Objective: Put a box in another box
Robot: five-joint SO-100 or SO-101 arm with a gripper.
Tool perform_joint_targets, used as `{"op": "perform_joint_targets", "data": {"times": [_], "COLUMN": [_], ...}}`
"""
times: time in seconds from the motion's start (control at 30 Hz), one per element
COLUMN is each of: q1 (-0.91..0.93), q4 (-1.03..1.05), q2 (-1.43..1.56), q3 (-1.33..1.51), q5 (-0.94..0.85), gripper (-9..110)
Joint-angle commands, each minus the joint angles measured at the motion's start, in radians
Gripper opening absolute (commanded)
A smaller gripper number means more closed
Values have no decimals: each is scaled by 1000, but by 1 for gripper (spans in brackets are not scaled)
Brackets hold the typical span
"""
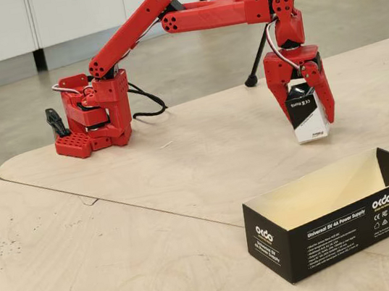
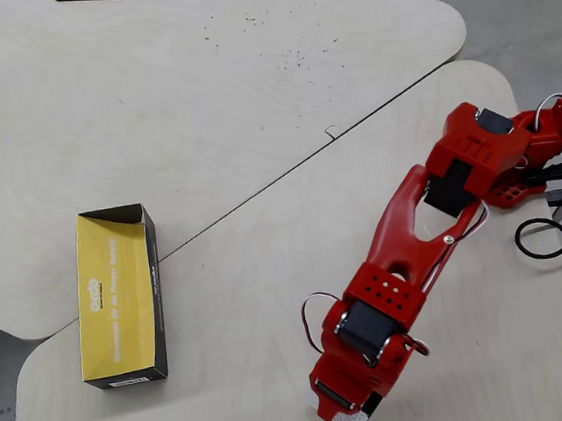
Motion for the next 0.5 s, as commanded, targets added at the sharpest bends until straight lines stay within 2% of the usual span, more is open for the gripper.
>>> {"op": "perform_joint_targets", "data": {"times": [0.0, 0.17, 0.47], "q1": [51, 175, 408], "q4": [48, 40, -61], "q2": [103, 258, 407], "q3": [-110, -121, -212], "q5": [-8, -40, -210], "gripper": [15, 14, 14]}}
